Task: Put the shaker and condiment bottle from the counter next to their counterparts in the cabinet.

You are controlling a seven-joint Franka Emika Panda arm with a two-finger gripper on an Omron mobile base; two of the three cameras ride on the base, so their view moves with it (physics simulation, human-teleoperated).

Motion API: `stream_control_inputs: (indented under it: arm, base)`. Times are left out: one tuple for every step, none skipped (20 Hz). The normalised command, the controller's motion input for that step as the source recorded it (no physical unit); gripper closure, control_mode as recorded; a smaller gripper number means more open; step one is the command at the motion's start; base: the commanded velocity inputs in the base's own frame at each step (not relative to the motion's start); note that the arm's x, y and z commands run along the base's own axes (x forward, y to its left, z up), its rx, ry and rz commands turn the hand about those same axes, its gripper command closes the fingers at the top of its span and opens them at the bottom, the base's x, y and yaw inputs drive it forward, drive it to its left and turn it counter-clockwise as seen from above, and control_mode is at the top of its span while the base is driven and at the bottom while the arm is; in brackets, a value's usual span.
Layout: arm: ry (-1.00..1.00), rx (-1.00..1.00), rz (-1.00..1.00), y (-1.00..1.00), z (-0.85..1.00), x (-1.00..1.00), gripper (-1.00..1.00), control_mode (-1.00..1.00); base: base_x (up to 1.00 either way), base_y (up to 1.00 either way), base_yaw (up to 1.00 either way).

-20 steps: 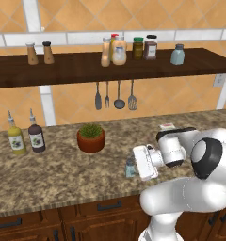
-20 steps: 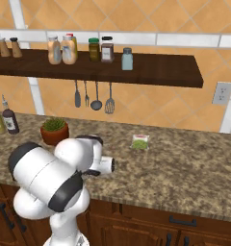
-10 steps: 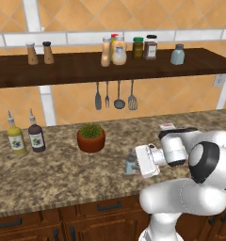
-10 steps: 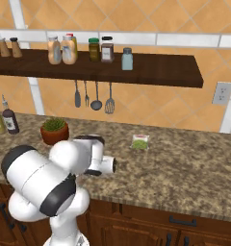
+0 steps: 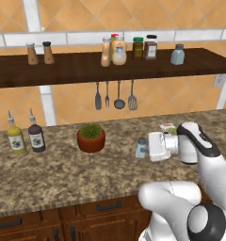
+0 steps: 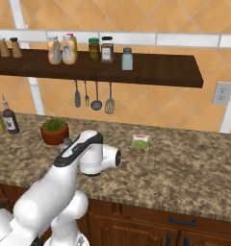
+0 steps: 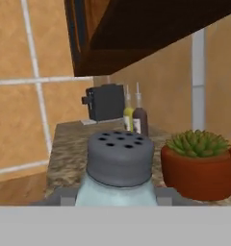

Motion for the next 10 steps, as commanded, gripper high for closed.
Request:
stream_control_inputs:
  arm:
    - [0.01, -0.2, -0.47, -0.23, 1.0, -0.42, 1.0, -1.0]
    - [0.05, -0.21, -0.49, -0.39, 1.0, -0.29, 1.0, -1.0]
    - [0.08, -0.24, -0.52, -0.51, 1.0, -0.06, 1.0, -1.0]
    - [0.09, -0.25, -0.53, -0.61, 1.0, -0.05, 1.0, -1.0]
    - [0.08, -0.27, -0.53, -0.7, 1.0, 0.0, 1.0, -1.0]
    - [0.07, -0.27, -0.53, -0.7, 0.97, 0.0, 1.0, -1.0]
    - [0.06, -0.27, -0.53, -0.72, 0.96, 0.0, 1.0, -1.0]
    - [0.06, -0.26, -0.53, -0.75, 1.0, 0.0, 1.0, -1.0]
    - [0.05, -0.25, -0.53, -0.74, 1.0, 0.0, 1.0, -1.0]
    - [0.05, -0.24, -0.54, -0.74, 1.0, 0.0, 1.0, -1.0]
  base:
    - [0.0, 0.0, 0.0]
    - [0.0, 0.0, 0.0]
    - [0.0, 0.0, 0.0]
    - [0.0, 0.0, 0.0]
    - [0.0, 0.0, 0.0]
    - [0.0, 0.0, 0.0]
    - [0.0, 0.0, 0.0]
    - [0.0, 0.0, 0.0]
    - [0.0, 0.0, 0.0]
    - [0.0, 0.0, 0.0]
